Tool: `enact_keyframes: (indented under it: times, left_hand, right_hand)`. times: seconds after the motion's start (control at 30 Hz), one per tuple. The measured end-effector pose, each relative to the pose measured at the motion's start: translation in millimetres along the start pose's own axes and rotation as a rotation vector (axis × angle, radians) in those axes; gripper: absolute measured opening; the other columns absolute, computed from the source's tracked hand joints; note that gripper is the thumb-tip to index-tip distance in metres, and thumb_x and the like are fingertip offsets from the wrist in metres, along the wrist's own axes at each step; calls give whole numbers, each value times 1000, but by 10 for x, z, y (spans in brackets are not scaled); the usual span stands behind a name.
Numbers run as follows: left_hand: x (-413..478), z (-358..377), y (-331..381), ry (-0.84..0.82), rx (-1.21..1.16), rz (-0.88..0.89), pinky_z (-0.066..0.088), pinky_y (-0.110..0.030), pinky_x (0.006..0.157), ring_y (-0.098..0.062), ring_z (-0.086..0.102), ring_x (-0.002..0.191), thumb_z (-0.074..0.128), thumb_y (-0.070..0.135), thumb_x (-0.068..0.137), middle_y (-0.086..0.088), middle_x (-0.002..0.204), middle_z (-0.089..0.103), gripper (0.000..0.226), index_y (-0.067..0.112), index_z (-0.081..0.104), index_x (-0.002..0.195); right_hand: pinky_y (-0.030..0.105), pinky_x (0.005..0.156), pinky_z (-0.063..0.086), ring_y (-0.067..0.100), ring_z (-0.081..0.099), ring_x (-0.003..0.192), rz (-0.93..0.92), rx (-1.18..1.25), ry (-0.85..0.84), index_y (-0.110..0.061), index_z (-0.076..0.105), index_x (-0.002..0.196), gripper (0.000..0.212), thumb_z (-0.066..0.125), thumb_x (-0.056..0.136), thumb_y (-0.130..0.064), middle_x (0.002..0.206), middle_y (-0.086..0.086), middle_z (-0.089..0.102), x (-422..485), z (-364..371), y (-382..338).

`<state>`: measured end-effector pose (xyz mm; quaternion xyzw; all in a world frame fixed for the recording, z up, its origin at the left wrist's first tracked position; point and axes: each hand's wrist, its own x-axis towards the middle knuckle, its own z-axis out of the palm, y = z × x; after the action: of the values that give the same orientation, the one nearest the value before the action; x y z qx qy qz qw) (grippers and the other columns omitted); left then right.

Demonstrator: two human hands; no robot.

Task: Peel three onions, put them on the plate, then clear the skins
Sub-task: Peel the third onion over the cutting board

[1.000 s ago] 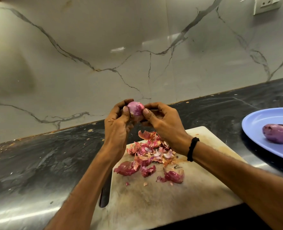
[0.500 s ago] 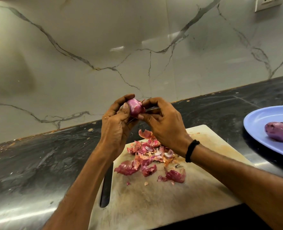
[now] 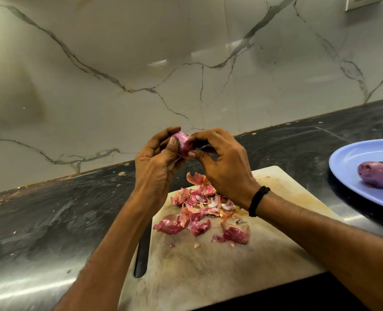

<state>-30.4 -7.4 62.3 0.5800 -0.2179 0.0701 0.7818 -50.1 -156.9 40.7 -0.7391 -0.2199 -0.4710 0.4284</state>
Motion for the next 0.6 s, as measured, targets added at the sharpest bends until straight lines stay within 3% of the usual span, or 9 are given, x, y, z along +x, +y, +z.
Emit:
enact_keyframes:
  times: [0.17,0.37,0.6]
  left_hand:
    - [2,-9,-10,16,61,32,57,-49,93,-35,65,118,65,23,84,-15,132,61,35,16,68,118]
    - [-11,1,-32,42,174,88,60,-43,90,-27,68,115,67,27,82,-8,128,64,36,19,69,117]
    - [5,-23,-100,73,283,142,60,-46,91,-22,67,116,70,29,81,-3,126,66,38,19,70,118]
  right_hand:
    - [12,87,49,12,59,95,-44,-62,-3,-6,65,111,25,69,86,-4,108,9,62,-2,6,32]
    - [7,82,46,12,58,92,-78,-131,-12,-4,64,108,21,65,87,0,105,9,61,-5,6,57]
    - [16,76,49,15,56,85,-103,-172,-47,-4,64,97,10,65,87,-1,98,8,60,0,-8,108]
